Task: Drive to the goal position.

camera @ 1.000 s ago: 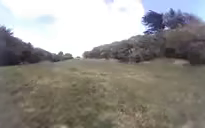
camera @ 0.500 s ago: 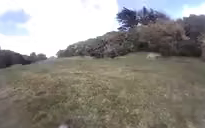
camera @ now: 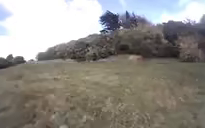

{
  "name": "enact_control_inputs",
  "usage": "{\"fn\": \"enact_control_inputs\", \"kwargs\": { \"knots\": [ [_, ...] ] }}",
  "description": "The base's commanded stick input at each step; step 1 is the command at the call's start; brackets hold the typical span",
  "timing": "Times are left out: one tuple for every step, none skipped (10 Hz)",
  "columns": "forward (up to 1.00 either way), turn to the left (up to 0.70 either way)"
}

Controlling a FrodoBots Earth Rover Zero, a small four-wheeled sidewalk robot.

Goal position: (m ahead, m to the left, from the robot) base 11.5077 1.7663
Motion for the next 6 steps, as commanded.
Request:
{"fn": "enact_control_inputs", "kwargs": {
  "knots": [
    [1.0,-0.34],
    [1.0,0.0],
    [1.0,0.0],
    [1.0,0.0],
    [1.0,0.0],
    [1.0,0.0]
  ]
}}
